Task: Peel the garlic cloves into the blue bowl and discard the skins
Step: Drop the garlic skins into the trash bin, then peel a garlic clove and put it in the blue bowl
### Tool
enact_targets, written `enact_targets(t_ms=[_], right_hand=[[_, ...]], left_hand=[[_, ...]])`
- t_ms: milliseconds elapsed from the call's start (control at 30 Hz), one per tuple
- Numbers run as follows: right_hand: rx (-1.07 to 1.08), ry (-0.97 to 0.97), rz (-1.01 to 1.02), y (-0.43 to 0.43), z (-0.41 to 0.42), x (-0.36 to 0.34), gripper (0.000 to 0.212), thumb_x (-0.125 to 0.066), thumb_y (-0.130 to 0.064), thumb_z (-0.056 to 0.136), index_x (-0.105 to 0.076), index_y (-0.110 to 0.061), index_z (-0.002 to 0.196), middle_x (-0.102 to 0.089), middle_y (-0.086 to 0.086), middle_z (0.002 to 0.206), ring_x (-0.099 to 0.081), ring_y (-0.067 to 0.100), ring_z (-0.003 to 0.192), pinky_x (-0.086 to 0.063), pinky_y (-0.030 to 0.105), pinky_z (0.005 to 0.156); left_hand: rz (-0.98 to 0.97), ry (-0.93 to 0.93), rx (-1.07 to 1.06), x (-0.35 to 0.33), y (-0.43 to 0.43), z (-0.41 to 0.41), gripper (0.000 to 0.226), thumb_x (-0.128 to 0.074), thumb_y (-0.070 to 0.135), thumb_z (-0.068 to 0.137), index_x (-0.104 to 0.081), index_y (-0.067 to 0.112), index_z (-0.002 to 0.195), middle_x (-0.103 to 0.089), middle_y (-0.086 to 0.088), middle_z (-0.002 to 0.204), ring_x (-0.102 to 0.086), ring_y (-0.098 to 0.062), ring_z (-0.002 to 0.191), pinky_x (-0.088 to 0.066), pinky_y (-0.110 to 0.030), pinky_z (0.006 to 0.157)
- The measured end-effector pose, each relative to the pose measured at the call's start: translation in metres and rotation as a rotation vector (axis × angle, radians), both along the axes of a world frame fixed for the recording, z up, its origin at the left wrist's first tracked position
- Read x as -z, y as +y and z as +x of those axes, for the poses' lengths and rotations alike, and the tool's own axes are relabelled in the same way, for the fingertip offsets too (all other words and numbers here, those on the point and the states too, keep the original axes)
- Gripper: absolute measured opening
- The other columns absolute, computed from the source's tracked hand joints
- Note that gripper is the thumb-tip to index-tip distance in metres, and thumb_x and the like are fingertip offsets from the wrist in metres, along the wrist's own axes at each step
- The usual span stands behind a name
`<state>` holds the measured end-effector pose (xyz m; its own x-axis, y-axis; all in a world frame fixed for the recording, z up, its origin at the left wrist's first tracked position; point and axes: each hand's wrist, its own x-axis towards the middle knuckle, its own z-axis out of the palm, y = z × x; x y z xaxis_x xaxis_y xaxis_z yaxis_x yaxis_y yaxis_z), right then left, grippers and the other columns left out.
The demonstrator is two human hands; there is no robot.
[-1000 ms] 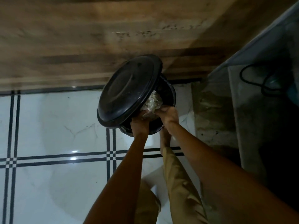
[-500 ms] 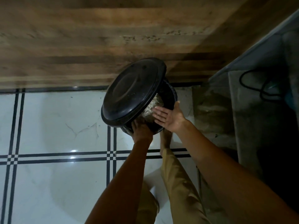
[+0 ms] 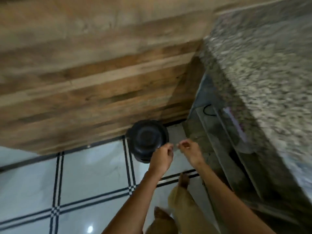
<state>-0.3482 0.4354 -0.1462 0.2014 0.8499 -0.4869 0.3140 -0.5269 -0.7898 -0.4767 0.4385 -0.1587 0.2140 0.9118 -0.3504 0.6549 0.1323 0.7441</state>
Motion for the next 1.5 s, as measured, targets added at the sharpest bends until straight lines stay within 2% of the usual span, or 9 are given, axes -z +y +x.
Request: enact_targets(t_ms=[100,233,400,600,767,1067,1233,1433,1500], right_hand=[[0.051,-0.014,0.131,-0.044,0.040,-0.063,0.011,-0.059,-0.019,0.090,-0.068,-0.014,0.095,-0.065,-0.005,0.087,-0.060,0.010,0.082,-0.040,0.006,0.064],[0.326,-0.026,0.294,-0.126,0.106,-0.131,0.010,-0.057,-0.022,0.092,-0.067,-0.021,0.094,-0.067,-0.012,0.089,-0.062,0.002,0.085,-0.049,0.018,0.076],[0.793,-0.131,0.389,-0.282,0.178,-0.163,0.011,-0.058,-0.014,0.091,-0.066,-0.012,0.099,-0.068,-0.001,0.091,-0.062,0.008,0.083,-0.045,0.012,0.073],[1.154,-0.336,0.330,-0.478,0.226,-0.174,0.011,-0.060,-0.012,0.089,-0.068,-0.011,0.096,-0.064,-0.005,0.083,-0.059,0.003,0.075,-0.040,0.003,0.064],[1.401,-0.392,0.317,-0.584,0.248,-0.171,0.013,-0.057,-0.010,0.091,-0.066,-0.013,0.100,-0.064,0.000,0.089,-0.060,0.011,0.082,-0.040,0.000,0.058],[1.679,-0.353,0.215,-0.630,0.266,-0.150,0.020,-0.055,-0.013,0.092,-0.065,-0.011,0.109,-0.066,0.005,0.103,-0.060,0.017,0.093,-0.047,0.026,0.077],[1.729,-0.359,0.147,-0.631,0.287,-0.154,0.028,-0.054,-0.014,0.092,-0.058,-0.013,0.120,-0.064,0.004,0.111,-0.063,0.024,0.086,-0.051,0.033,0.073],[1.516,-0.246,0.017,-0.628,0.306,-0.147,0.048,-0.066,-0.023,0.085,-0.050,-0.013,0.129,-0.058,0.008,0.123,-0.057,0.021,0.106,-0.045,0.030,0.087],[1.474,-0.279,0.012,-0.624,0.307,-0.142,0.045,-0.069,-0.021,0.082,-0.055,-0.013,0.125,-0.060,0.004,0.119,-0.057,0.017,0.103,-0.047,0.027,0.086]], left_hand=[[0.129,-0.078,0.115,-0.067,-0.003,0.049,0.027,-0.052,0.011,0.093,-0.064,0.015,0.118,-0.069,-0.004,0.112,-0.063,-0.017,0.105,-0.048,-0.028,0.090],[0.180,-0.236,0.292,-0.132,-0.034,0.142,0.026,-0.051,0.000,0.091,-0.066,0.007,0.112,-0.070,-0.006,0.105,-0.064,-0.015,0.096,-0.047,-0.019,0.084],[0.169,-0.316,0.617,-0.151,-0.156,0.255,0.022,-0.056,-0.004,0.087,-0.069,0.002,0.104,-0.065,0.002,0.095,-0.061,-0.010,0.088,-0.048,-0.016,0.081],[0.161,-0.315,1.062,-0.157,-0.344,0.348,0.018,-0.066,0.011,0.086,-0.072,0.010,0.103,-0.072,-0.004,0.097,-0.067,-0.016,0.089,-0.051,-0.026,0.081],[0.360,-0.124,1.080,-0.156,-0.408,0.394,0.031,-0.066,0.016,0.085,-0.067,0.011,0.115,-0.066,-0.011,0.112,-0.060,-0.025,0.105,-0.041,-0.027,0.090],[0.523,0.117,1.317,-0.169,-0.421,0.417,0.012,-0.064,0.010,0.084,-0.074,0.008,0.090,-0.071,-0.010,0.091,-0.065,-0.022,0.089,-0.049,-0.030,0.081],[0.364,-0.319,1.008,-0.220,-0.392,0.481,0.012,-0.066,0.003,0.082,-0.074,0.005,0.091,-0.071,-0.003,0.085,-0.066,-0.016,0.079,-0.052,-0.025,0.076],[0.322,0.106,1.080,-0.202,-0.339,0.553,0.021,-0.076,0.009,0.077,-0.072,0.000,0.095,-0.071,-0.016,0.094,-0.067,-0.027,0.090,-0.050,-0.032,0.077],[0.444,-0.013,1.049,-0.207,-0.346,0.553,0.022,-0.070,0.015,0.084,-0.071,0.003,0.103,-0.072,-0.014,0.099,-0.067,-0.025,0.092,-0.050,-0.033,0.081]])
